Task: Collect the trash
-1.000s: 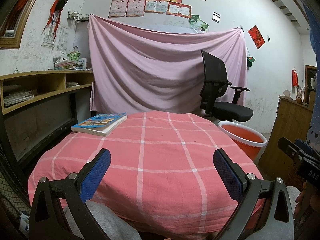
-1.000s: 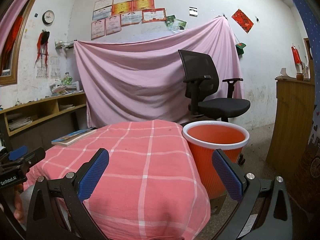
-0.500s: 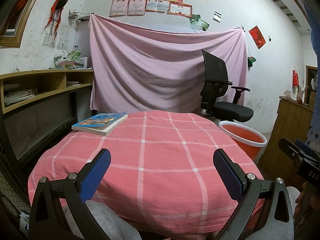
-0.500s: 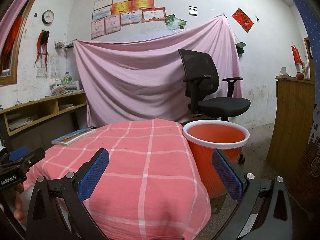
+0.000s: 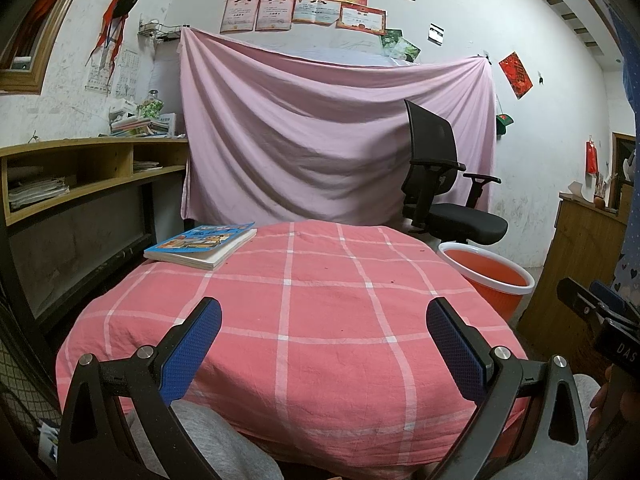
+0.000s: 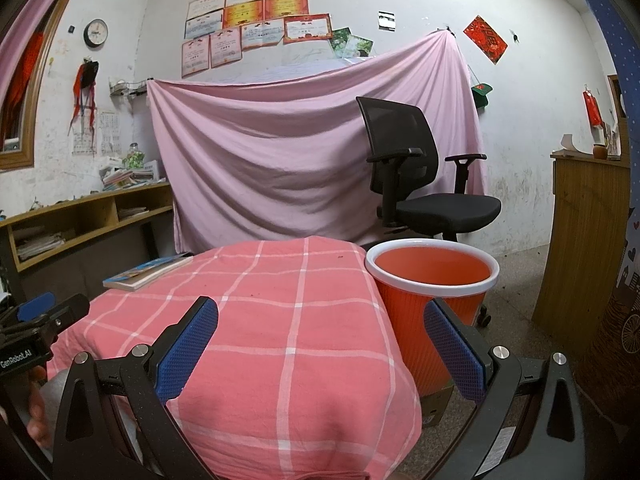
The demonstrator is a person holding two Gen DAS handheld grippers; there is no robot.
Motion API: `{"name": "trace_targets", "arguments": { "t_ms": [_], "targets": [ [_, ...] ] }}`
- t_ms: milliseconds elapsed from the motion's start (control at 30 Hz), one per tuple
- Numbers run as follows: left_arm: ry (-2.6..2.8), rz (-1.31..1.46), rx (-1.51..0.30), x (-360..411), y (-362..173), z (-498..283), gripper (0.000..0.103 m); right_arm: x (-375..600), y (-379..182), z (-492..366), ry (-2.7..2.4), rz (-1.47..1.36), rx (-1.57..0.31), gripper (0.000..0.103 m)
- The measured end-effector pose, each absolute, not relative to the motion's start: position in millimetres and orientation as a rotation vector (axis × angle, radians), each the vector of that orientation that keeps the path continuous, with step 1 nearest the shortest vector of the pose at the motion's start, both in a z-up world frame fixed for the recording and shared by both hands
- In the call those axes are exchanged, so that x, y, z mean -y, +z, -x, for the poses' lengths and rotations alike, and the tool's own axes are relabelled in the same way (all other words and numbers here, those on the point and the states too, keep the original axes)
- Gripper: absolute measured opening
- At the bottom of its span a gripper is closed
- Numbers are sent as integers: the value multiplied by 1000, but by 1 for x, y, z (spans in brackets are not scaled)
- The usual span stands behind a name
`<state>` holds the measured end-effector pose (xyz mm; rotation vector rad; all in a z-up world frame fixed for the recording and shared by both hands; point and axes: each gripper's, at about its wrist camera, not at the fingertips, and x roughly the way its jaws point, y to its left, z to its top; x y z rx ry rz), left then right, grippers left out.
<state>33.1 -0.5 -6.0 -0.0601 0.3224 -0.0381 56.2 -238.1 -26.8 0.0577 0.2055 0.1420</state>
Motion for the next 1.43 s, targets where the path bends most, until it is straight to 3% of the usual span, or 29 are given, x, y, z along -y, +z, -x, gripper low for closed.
{"name": "trace_targets", "arguments": {
  "t_ms": [1433],
  "targets": [
    [25,43,-305,16,-8,-27,100,237,-28,-53,142,-57,-213,103]
  ]
}}
